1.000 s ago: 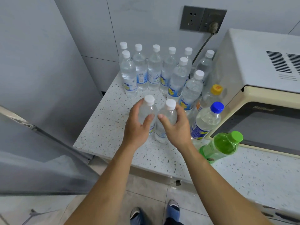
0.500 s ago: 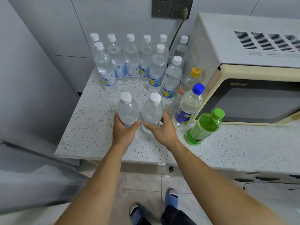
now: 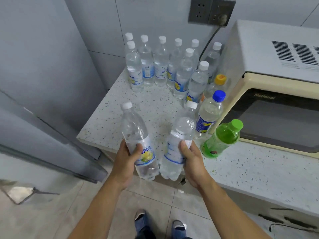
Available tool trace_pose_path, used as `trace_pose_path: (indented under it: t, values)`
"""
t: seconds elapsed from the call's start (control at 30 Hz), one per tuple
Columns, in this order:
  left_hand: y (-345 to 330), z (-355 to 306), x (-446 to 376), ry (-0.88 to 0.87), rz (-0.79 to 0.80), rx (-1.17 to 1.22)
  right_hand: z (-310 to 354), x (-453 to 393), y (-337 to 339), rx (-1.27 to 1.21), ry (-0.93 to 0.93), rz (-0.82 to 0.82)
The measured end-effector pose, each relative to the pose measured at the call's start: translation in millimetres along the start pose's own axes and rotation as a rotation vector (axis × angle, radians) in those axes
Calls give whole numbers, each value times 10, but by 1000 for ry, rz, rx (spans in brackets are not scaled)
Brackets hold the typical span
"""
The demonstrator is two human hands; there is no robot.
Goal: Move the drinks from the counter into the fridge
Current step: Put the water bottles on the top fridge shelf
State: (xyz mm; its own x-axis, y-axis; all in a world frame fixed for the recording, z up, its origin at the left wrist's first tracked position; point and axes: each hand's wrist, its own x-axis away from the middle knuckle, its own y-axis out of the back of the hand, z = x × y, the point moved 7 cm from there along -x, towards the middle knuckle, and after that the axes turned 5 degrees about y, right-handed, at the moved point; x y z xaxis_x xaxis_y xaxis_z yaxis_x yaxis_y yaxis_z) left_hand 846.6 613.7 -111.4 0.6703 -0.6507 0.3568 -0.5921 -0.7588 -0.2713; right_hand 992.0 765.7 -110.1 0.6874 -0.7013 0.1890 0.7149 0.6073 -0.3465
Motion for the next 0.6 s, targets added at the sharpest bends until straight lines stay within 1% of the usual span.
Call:
trace_pose_path:
  t: [0.07,0.13,0.2,0.33,0.4,0.47,0.6]
  values:
    - [-36,145,238,112,-19,189,-81,124,6,-182,-181,16]
    - [-69,328,494,214,-44,302,-180,242,20,-246,-325,59]
    - [-78,494,740,234,-85,370,-280,339,39,-280,-398,119]
    - [-3,752,1219,253,-239,467,-472,540,-34,-249,-489,243]
    - [73,867,1467,284,-305,544,-579,668,-184,-212,-521,342]
    - [233,991,1725,295,-405,617,-713,826,-355,-167,-569,419]
    - [582,1090,2202,228,-540,747,-1020,1185,-750,-77,-718,527]
